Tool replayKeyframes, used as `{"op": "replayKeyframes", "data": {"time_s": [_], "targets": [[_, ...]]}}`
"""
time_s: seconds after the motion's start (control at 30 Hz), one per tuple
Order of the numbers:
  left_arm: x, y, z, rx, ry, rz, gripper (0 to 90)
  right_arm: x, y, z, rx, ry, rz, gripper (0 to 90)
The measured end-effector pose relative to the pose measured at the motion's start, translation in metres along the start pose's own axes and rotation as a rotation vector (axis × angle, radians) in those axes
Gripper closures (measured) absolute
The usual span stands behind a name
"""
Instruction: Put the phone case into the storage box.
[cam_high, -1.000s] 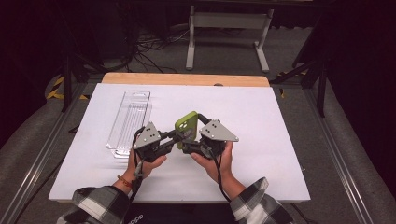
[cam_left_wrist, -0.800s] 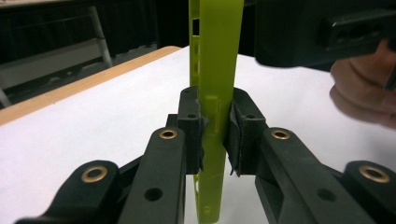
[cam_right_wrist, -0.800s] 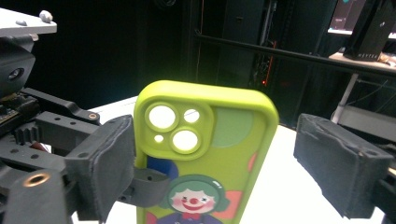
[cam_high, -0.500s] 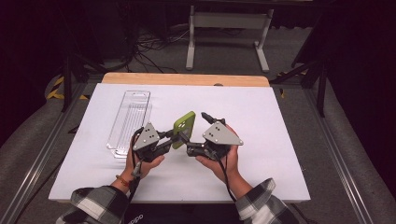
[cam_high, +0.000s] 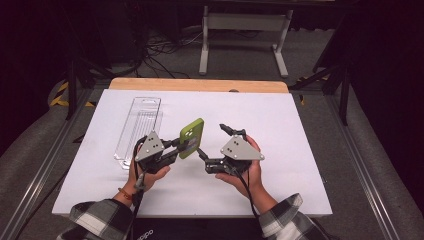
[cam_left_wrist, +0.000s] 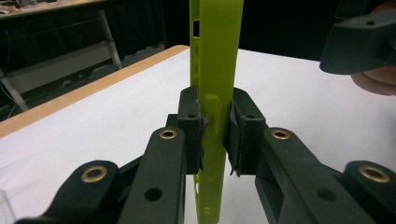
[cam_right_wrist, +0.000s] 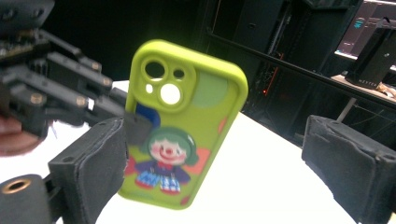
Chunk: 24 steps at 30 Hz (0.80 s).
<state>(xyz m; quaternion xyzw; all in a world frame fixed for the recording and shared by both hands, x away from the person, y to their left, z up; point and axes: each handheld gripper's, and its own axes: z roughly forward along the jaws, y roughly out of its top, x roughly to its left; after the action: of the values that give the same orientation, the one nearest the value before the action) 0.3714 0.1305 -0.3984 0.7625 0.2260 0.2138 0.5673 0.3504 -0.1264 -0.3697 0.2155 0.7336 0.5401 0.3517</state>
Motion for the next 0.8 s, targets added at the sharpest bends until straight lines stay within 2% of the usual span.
{"op": "replayKeyframes", "data": {"time_s": [0.3,0.5,0.57,0.67,0.8], "targets": [[0.004,-0.001,-0.006,-0.013,0.021,0.008,77.7,-0.002,-0.009,-0.007,0.025,-0.016,-0.027,6.3],[0.004,0.0,-0.008,-0.014,0.018,0.006,77.7,-0.005,-0.018,-0.01,0.056,-0.042,-0.069,6.3],[0.005,0.001,-0.01,-0.012,0.021,0.018,77.7,-0.006,-0.02,-0.011,0.06,-0.044,-0.071,6.3],[0.005,0.002,-0.012,-0.023,0.021,0.007,77.7,-0.008,-0.025,-0.014,0.069,-0.047,-0.084,6.2],[0.007,0.002,-0.014,-0.024,0.027,0.015,77.7,-0.008,-0.03,-0.016,0.073,-0.046,-0.091,6.1]]}}
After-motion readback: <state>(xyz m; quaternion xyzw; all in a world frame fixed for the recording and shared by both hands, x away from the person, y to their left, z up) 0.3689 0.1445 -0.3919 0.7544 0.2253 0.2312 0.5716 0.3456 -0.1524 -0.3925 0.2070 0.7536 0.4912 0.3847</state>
